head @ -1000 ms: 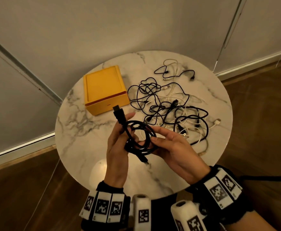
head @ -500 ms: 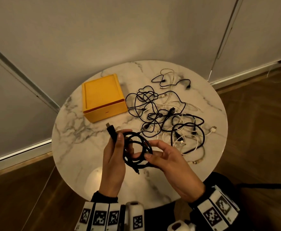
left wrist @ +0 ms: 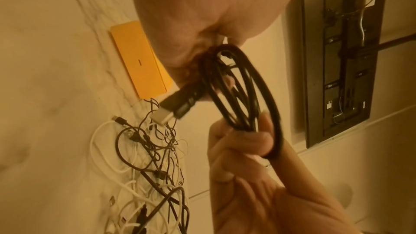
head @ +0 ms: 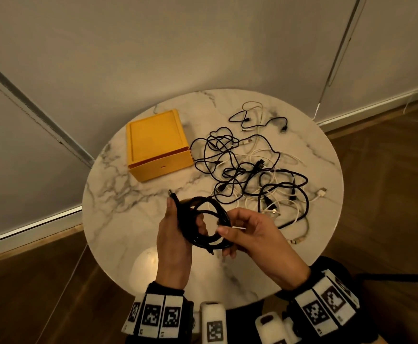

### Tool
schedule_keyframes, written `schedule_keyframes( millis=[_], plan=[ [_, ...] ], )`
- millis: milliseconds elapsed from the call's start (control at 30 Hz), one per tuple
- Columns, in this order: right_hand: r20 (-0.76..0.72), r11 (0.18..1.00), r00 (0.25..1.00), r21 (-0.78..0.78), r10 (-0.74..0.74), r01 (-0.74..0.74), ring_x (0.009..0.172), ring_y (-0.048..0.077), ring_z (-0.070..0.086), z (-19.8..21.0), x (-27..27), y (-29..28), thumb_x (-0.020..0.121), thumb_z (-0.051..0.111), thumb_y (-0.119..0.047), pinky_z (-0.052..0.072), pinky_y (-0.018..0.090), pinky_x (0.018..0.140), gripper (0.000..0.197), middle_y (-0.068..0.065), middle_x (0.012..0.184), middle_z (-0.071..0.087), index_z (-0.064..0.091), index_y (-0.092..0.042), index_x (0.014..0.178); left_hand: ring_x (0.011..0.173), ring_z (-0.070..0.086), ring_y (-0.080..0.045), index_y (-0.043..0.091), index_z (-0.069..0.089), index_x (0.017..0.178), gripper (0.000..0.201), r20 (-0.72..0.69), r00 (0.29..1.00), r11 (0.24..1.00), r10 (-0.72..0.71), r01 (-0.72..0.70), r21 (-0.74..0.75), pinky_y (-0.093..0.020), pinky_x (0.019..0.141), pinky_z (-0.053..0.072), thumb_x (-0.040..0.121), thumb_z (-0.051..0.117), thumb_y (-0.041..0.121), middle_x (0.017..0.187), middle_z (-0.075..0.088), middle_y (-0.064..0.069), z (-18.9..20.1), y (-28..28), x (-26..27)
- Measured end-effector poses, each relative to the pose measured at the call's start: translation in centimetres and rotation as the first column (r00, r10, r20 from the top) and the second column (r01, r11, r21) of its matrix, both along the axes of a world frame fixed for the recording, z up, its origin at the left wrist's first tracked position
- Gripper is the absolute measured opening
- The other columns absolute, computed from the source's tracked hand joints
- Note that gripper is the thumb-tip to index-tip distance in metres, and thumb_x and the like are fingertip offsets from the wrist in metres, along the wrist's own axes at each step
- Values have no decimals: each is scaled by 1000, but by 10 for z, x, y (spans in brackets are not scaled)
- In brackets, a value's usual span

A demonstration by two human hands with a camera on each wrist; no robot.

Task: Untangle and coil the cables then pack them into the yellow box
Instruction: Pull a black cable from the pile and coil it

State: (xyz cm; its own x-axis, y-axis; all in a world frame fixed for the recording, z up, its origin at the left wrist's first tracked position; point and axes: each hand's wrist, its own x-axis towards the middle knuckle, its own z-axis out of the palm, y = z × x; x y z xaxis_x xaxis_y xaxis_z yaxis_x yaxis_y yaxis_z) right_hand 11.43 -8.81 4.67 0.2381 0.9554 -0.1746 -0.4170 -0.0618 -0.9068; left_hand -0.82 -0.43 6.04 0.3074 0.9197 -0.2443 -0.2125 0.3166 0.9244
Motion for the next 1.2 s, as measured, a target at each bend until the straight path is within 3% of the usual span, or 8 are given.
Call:
schedule_keyframes(
  millis=[100, 200, 367, 500, 633, 767, 1000, 1200],
  plan=[
    [-41, 1000, 999, 5, -23, 23, 50, 16, 59, -2, 5, 2, 73, 71, -16, 46, 21, 47, 23, 4, 70, 66, 64, -2, 89, 56, 59, -22, 0, 69, 95, 54, -45, 998, 999, -43, 43, 5, -30, 60, 52, 101, 32, 39, 65, 62, -11, -1, 3, -3],
    [-77, 999, 996, 19, -44, 46, 49, 15, 54, -4, 6, 3, 74, 69, -16, 44, 21, 47, 18, 3, 66, 65, 64, -4, 87, 54, 61, -21, -1, 67, 97, 46, 14, 999, 996, -46, 47, -75, -29, 56, 53, 100, 38, 35, 65, 62, -12, -3, 3, -3],
    [-60, 998, 998, 51, -37, 40, 52, 15, 54, -7, 4, 3, 78, 66, -12, 44, 23, 49, 15, 1, 69, 65, 62, -3, 90, 51, 64, -18, 4, 60, 96, 25, 36, 994, 980, 107, -100, -174, -26, 50, 54, 97, 49, 27, 66, 69, -9, -6, -2, 3],
    [-32, 996, 996, 29, -82, 83, 55, 17, 57, -15, 6, 3, 86, 63, -1, 46, 25, 51, 8, 5, 73, 66, 61, -1, 94, 72, 73, -28, 6, 53, 98, 14, 33, 974, 972, 223, -220, -88, -35, 58, 59, 97, 53, 20, 83, 73, -10, -8, -1, 5],
    [-38, 998, 998, 23, -60, 60, 54, 19, 61, -16, 7, 3, 75, 68, -12, 49, 24, 50, 20, 8, 71, 67, 61, -1, 91, 71, 71, -34, 11, 47, 99, 12, 25, 973, 973, 231, -231, -18, -41, 63, 60, 100, 46, 23, 80, 73, -6, -12, -3, 3],
    [-76, 997, 994, -6, -81, 81, 54, 22, 64, -18, 6, 2, 72, 70, -13, 51, 25, 50, 26, 13, 76, 67, 60, 2, 90, 79, 71, -37, 13, 45, 102, 12, 26, 983, 982, 180, -182, 59, -42, 69, 59, 99, 45, 25, 95, 73, -12, -13, -4, -2],
    [-21, 987, 995, -130, -101, 98, 55, 29, 67, -36, 2, 5, 81, 71, -2, 55, 31, 49, 27, 26, 88, 63, 56, 12, 99, 97, 69, -21, 26, 49, 127, 66, -269, 961, 980, -61, 109, 168, -37, 80, 57, 70, 83, 19, 112, 68, -5, -31, -1, -14],
    [-45, 986, 998, -160, -44, 37, 51, 27, 65, -46, -13, 8, 85, 67, -5, 52, 28, 45, 19, 15, 77, 69, 61, 2, 101, 88, 71, -23, 25, 53, 132, 56, -329, 943, 986, -47, 97, 136, -24, 67, 55, 83, 70, 7, 102, 71, -9, -44, 0, -34]
  ],
)
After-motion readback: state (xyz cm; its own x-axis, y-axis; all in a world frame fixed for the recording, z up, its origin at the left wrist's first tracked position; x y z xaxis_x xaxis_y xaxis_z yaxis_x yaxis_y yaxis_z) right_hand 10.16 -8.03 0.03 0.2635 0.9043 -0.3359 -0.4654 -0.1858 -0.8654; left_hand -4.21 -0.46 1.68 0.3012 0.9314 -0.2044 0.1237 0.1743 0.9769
